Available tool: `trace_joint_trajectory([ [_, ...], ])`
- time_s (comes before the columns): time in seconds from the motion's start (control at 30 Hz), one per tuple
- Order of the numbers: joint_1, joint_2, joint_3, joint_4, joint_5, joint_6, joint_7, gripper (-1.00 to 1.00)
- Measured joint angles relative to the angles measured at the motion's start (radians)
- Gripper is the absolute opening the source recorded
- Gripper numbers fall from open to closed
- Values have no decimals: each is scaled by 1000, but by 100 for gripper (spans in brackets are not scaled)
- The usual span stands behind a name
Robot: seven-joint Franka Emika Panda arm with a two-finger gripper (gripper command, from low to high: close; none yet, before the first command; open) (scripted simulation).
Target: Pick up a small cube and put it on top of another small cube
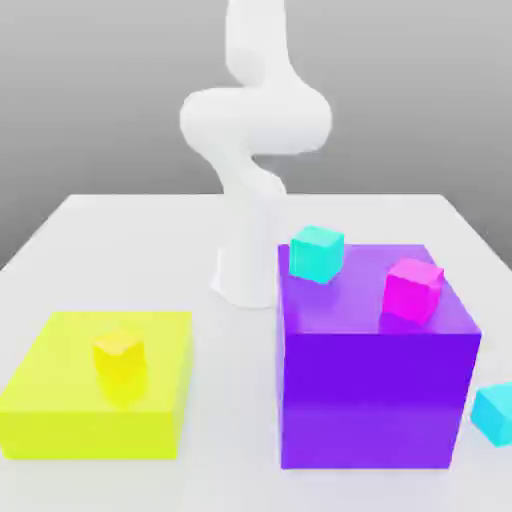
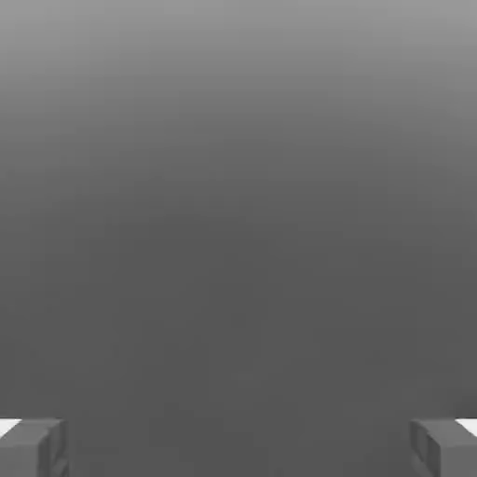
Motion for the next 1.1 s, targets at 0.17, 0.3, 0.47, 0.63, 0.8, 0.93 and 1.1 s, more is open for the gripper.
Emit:
trace_joint_trajectory([
  [0.17,152,188,-24,-19,52,64,-231,0],
  [0.3,254,335,-23,-33,92,113,-410,0],
  [0.47,352,516,10,-51,127,175,-623,0],
  [0.63,449,695,66,-70,113,241,-800,0],
  [0.8,517,870,98,-90,24,310,-925,0],
  [0.93,567,1010,100,-94,-74,380,-965,0],
  [1.1,587,1144,81,-71,-103,480,-953,-100],
])
